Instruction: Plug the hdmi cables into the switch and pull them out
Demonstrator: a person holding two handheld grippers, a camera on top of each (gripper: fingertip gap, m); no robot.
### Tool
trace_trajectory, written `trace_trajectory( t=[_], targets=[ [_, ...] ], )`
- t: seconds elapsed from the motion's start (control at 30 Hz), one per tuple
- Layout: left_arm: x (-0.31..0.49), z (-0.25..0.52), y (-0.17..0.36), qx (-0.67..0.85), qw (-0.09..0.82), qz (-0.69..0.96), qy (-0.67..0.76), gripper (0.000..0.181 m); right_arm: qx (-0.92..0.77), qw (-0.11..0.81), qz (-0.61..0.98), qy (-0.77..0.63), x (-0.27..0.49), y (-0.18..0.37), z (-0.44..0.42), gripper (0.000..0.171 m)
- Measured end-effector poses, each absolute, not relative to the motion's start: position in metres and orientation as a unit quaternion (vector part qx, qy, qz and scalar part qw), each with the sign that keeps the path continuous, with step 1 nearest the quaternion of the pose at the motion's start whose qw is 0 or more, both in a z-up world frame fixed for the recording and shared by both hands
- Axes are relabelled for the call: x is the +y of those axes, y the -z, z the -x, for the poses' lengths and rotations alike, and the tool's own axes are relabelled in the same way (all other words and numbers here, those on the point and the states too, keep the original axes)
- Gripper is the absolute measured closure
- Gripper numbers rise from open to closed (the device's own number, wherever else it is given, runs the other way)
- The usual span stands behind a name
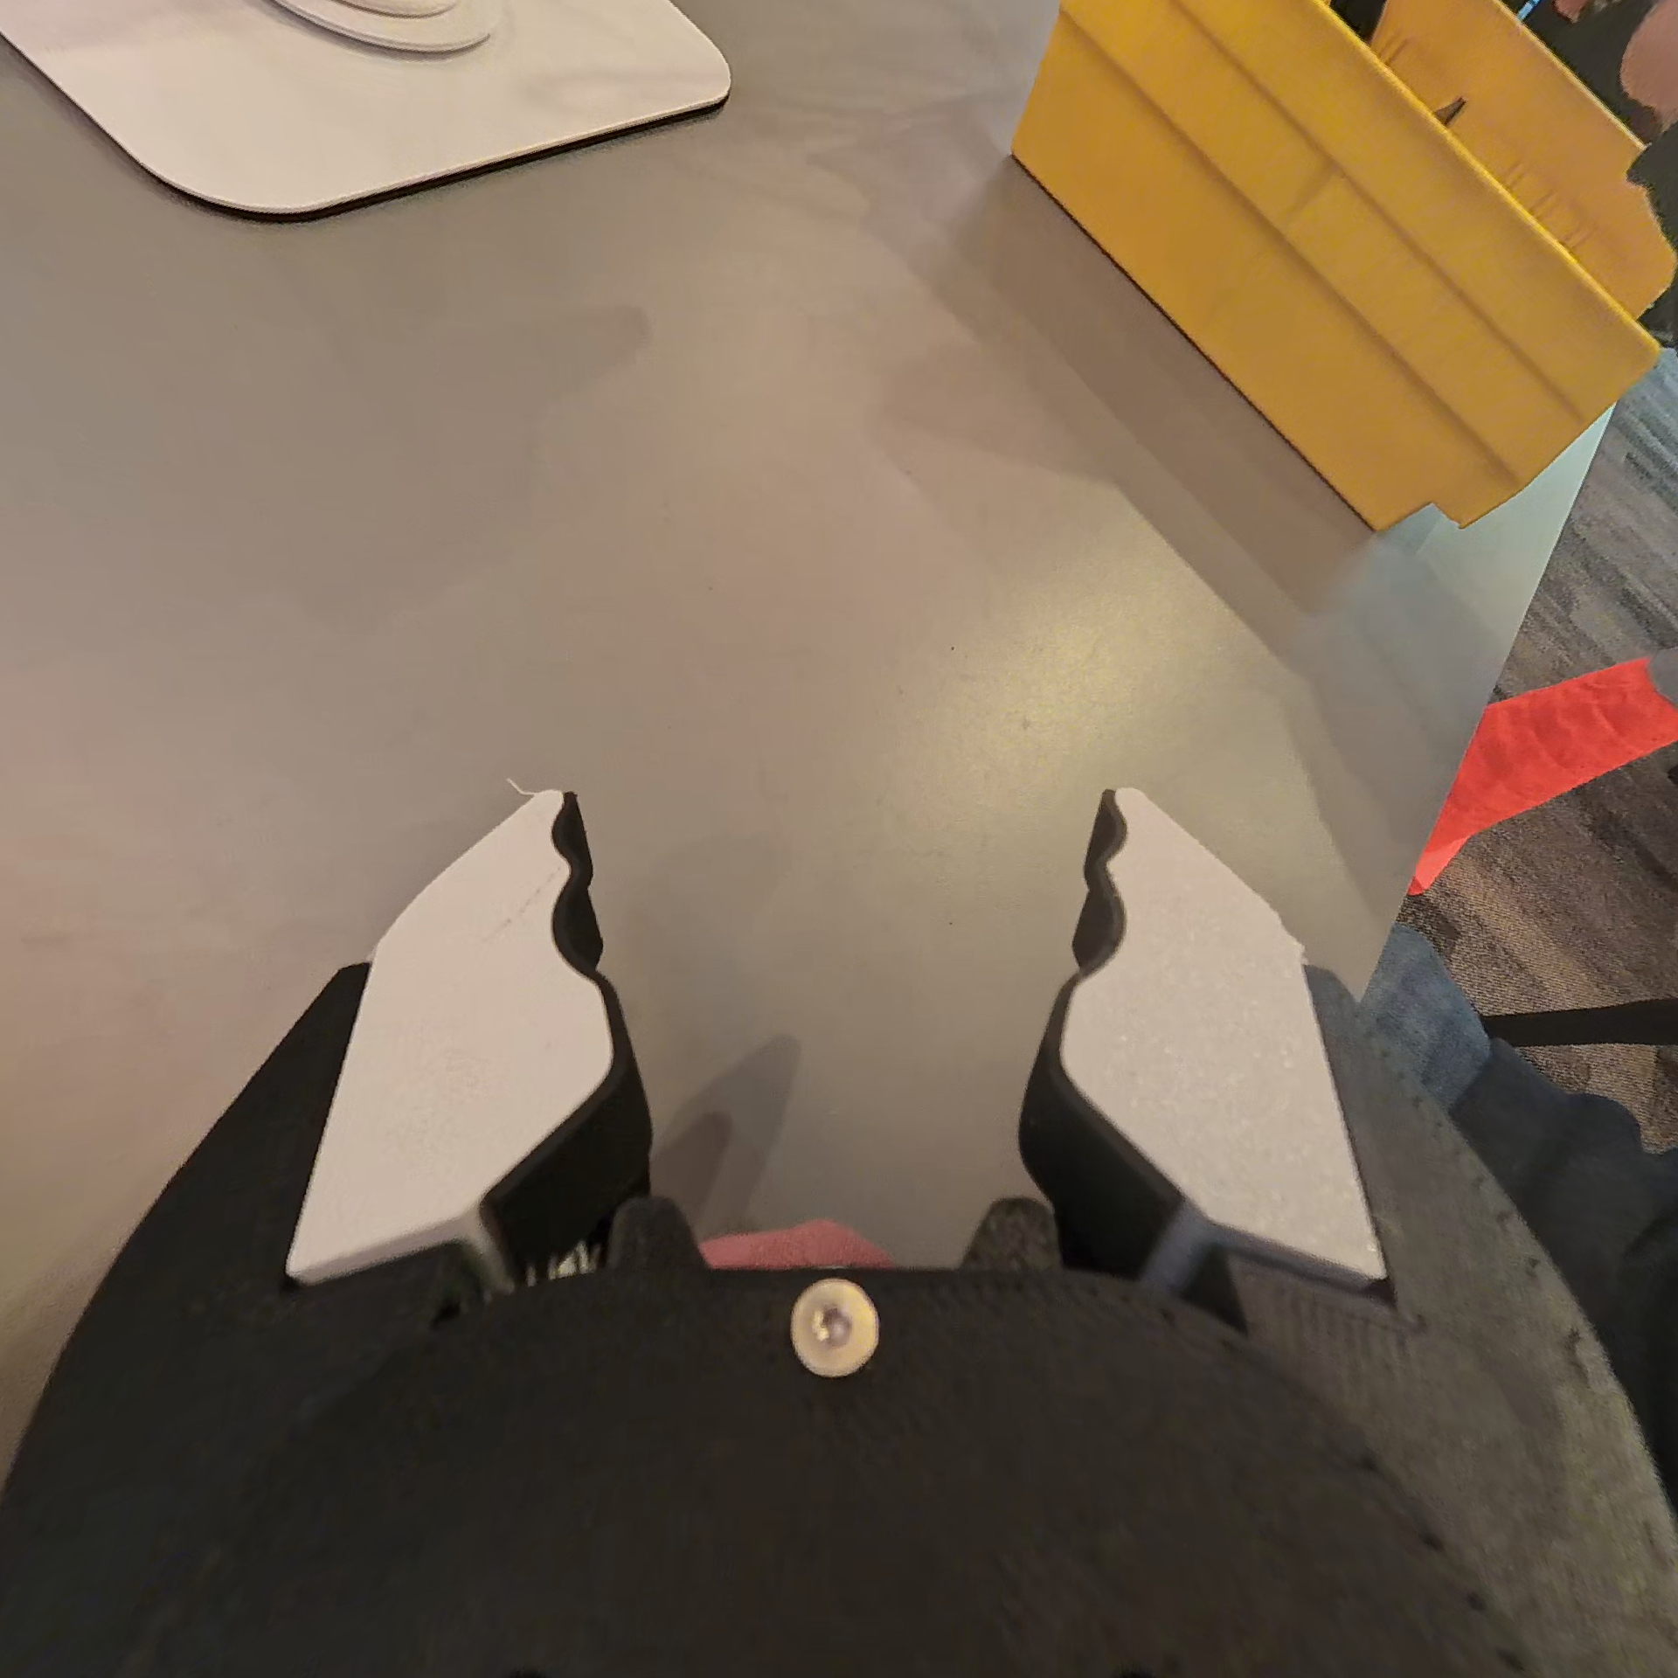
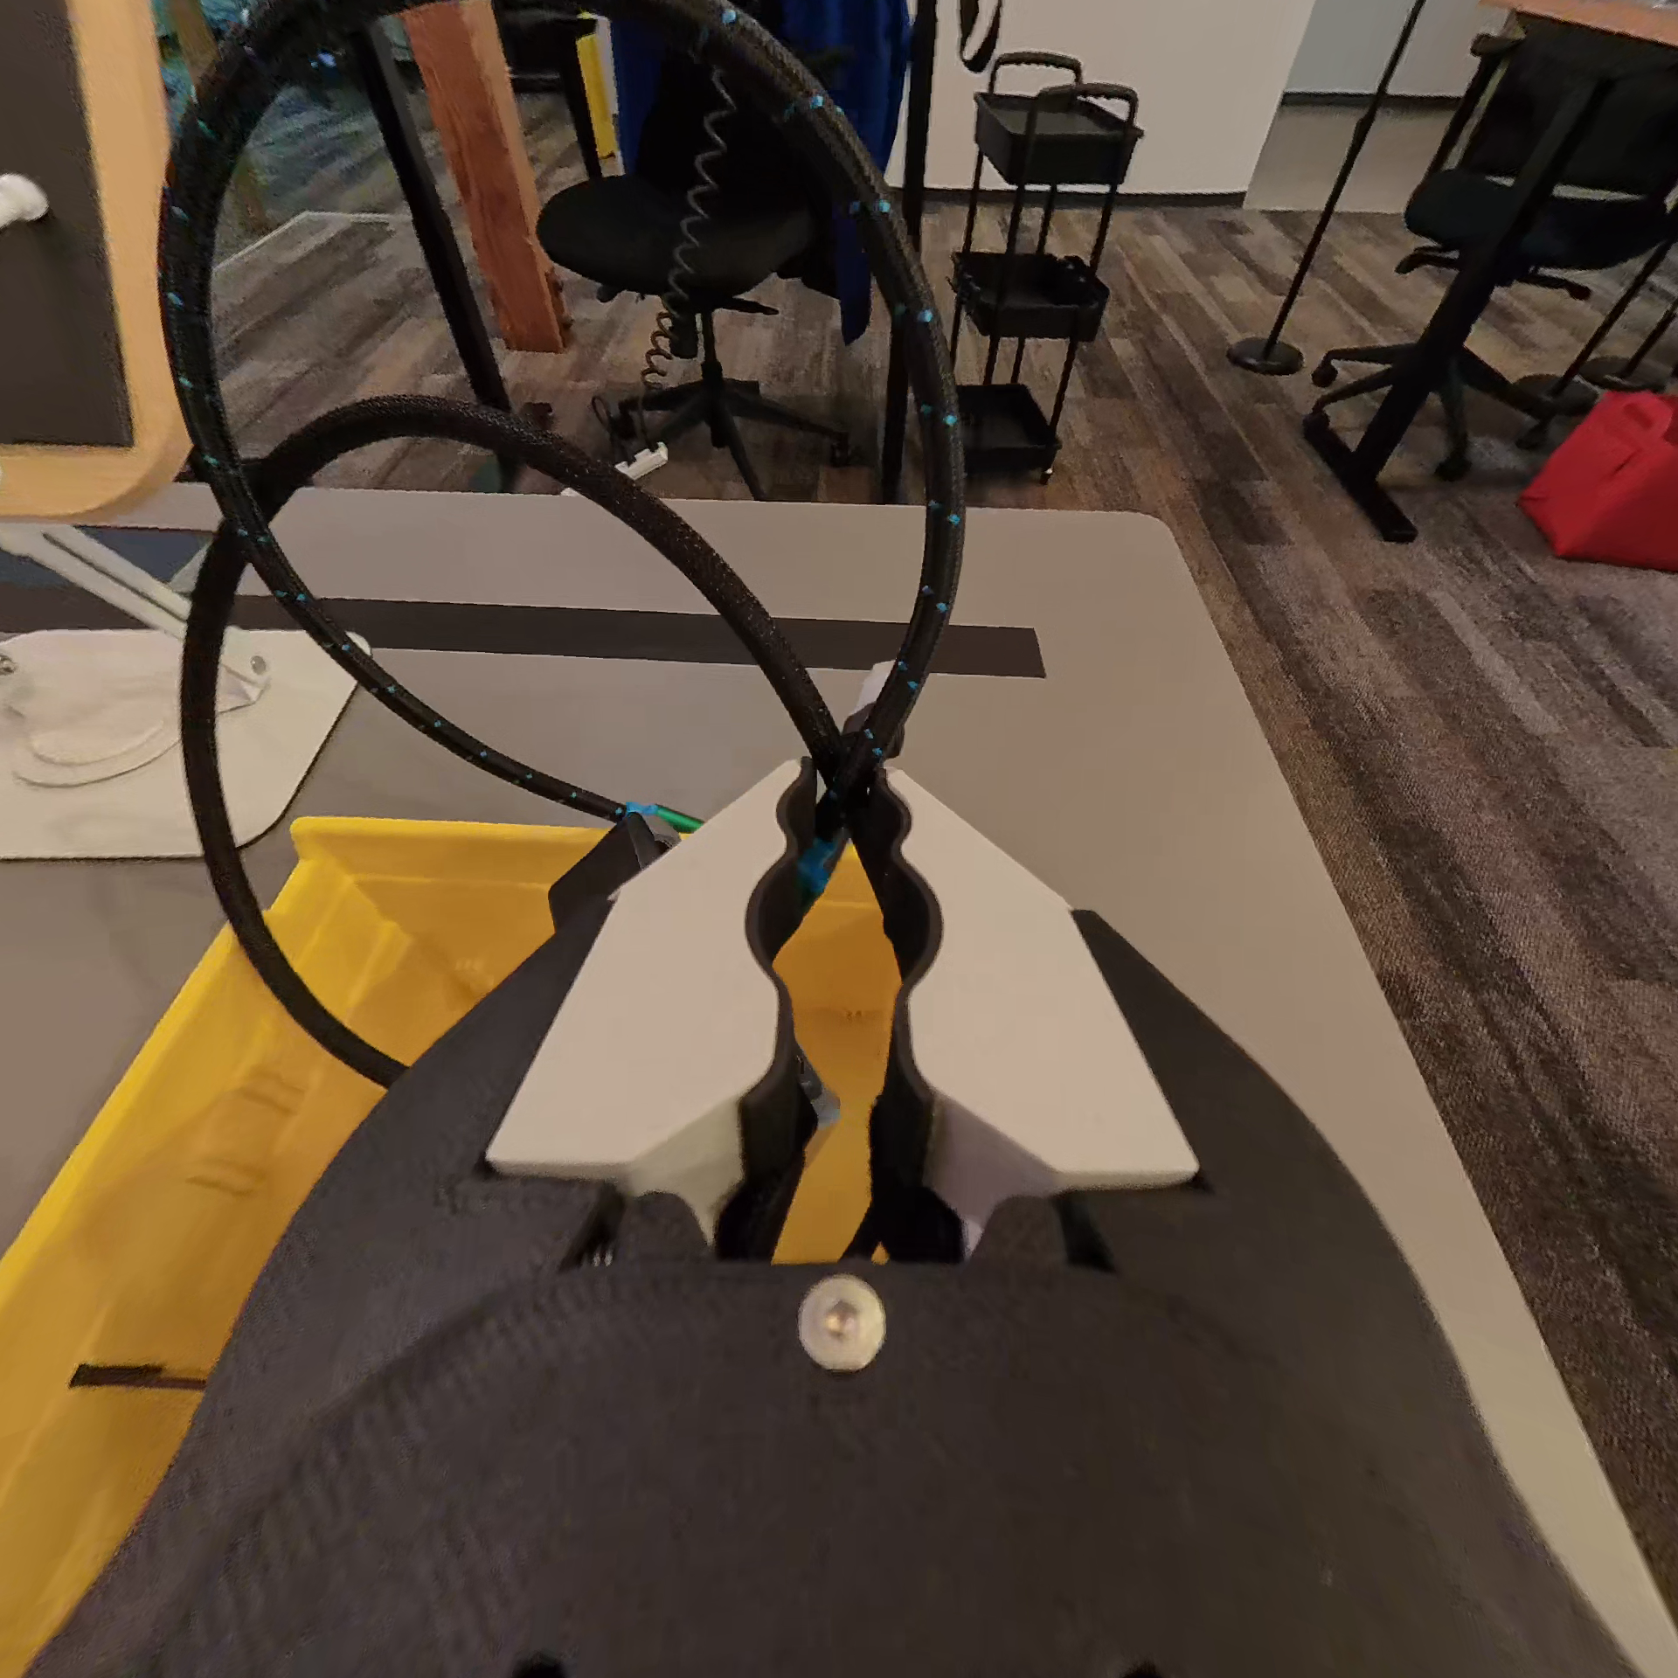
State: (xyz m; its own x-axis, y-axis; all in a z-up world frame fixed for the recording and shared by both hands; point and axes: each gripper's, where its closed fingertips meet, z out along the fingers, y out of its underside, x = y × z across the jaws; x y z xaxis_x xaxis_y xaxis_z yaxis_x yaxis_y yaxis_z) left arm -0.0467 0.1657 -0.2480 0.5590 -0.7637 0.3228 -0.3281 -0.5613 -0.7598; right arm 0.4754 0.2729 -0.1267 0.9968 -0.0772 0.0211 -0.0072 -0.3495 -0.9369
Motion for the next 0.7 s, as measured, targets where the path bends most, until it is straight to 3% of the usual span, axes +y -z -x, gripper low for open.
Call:
trace_trajectory(
  t=[0.5, 0.7],
  targets=[
    [0.161, 0.043, 0.251, 0.34, 0.323, 0.819, 0.33, 0.078, -0.115, 0.492, 0.859, 0.085, 0.283, 0.137, -0.448, 0.159],
    [0.16, 0.042, 0.252, 0.344, 0.32, 0.819, 0.331, 0.078, -0.09, 0.455, 0.883, 0.071, 0.289, 0.151, -0.454, 0.158]
  ],
)
